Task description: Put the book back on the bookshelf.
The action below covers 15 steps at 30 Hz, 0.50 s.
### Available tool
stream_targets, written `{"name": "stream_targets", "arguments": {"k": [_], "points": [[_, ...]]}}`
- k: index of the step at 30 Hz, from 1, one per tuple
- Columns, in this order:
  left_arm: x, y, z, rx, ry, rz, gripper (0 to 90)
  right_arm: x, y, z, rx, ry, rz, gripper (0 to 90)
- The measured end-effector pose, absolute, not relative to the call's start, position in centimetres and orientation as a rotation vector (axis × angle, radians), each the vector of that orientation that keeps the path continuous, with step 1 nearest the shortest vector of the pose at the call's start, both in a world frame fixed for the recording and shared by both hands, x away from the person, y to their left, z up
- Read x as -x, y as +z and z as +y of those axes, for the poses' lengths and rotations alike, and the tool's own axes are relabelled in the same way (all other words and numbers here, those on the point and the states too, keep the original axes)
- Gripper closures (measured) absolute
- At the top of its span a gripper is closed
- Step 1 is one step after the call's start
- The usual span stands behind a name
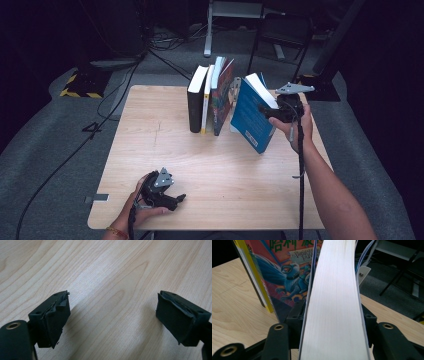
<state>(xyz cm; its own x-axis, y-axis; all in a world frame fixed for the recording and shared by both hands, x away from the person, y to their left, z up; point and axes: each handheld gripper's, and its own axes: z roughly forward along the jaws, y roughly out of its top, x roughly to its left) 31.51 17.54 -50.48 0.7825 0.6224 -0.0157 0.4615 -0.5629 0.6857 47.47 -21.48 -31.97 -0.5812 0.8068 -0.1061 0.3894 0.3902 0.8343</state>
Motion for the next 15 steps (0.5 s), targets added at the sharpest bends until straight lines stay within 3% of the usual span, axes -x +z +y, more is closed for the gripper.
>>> {"name": "stream_targets", "arguments": {"k": [7, 15], "points": [[-31.5, -50.5, 17.5, -2.270, 0.297, 0.801, 12.4, -48.3, -31.2, -20.5, -1.036, 1.041, 2.174, 57.9], [-31.5, -50.5, 17.5, -2.269, 0.296, 0.801, 12.4, -49.5, -30.5, -20.2, -1.086, 1.032, 2.186, 59.9]]}}
